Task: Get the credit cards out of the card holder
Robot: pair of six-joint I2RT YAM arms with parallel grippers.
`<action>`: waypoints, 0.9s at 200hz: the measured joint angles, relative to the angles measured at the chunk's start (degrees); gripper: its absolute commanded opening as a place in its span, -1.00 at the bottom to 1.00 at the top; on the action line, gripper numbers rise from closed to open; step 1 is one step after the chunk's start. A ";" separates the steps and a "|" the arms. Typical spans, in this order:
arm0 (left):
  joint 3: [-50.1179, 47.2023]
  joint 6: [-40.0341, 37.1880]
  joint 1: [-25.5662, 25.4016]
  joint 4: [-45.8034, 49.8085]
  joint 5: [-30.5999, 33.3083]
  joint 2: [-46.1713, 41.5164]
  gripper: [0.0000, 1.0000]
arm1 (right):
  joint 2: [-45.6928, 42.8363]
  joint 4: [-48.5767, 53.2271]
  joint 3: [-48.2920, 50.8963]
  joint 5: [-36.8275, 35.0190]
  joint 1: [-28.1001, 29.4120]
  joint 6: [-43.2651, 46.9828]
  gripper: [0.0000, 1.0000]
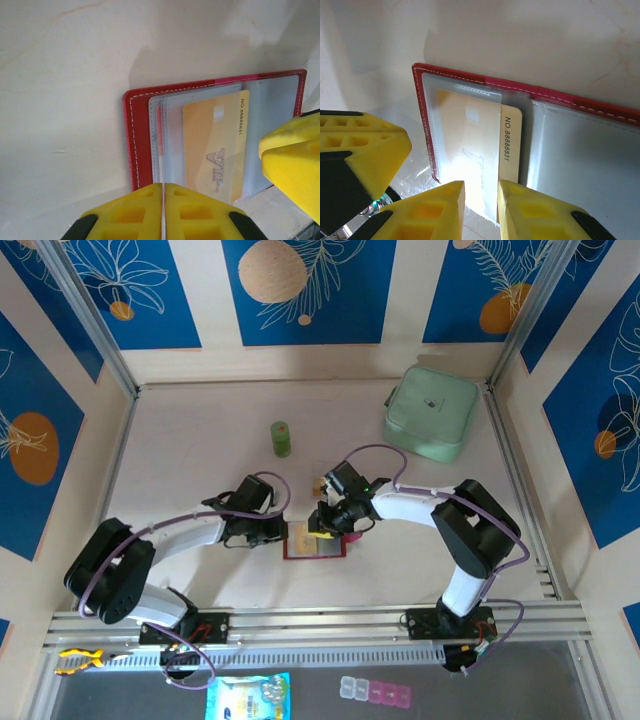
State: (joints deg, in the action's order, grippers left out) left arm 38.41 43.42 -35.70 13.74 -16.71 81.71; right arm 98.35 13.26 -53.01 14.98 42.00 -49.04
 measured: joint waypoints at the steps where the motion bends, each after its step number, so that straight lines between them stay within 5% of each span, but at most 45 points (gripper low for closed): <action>1: 0.00 0.00 0.00 -0.02 -0.07 0.00 -0.84 | 0.00 0.00 0.00 0.00 0.02 -0.02 -0.51; 180: 1.03 0.79 -1.95 -4.17 -3.17 5.75 -0.98 | 3.15 -2.19 0.09 3.06 0.02 -0.07 -0.48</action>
State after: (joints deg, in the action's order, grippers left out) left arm 39.44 44.21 -37.65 9.56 -19.88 87.46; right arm 101.49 11.07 -52.93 18.04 42.02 -49.10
